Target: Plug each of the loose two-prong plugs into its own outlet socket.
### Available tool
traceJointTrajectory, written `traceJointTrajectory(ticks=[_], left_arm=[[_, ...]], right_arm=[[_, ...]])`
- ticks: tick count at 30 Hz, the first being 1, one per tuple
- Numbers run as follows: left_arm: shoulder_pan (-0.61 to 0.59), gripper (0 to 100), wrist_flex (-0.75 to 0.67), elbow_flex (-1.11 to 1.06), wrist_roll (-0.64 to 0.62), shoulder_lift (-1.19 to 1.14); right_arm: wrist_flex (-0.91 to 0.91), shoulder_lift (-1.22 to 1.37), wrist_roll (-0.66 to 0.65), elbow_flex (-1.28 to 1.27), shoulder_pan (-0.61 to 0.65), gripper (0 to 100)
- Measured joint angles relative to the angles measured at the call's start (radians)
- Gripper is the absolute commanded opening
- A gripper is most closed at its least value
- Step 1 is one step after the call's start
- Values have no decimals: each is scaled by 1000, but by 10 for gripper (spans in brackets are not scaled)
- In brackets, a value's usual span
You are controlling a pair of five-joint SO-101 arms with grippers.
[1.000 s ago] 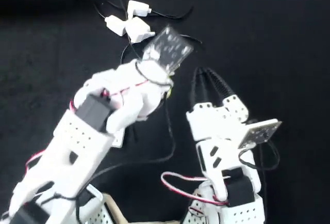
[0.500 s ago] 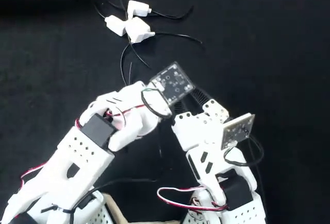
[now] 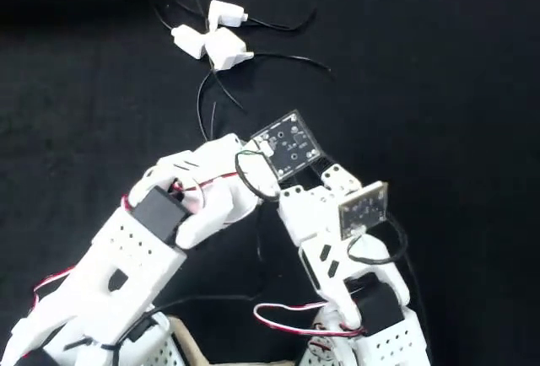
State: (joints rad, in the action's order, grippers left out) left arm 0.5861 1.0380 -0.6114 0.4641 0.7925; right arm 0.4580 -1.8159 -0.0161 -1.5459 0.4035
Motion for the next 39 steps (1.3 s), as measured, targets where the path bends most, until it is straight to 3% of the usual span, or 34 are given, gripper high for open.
traceJointTrajectory(ticks=[9,39], left_arm=[[0,29,135,78,2,137],[-6,29,138,107,-29,57]], right_arm=[[-40,-2,0,-21,-5,12],[-40,-2,0,-69,-6,12]])
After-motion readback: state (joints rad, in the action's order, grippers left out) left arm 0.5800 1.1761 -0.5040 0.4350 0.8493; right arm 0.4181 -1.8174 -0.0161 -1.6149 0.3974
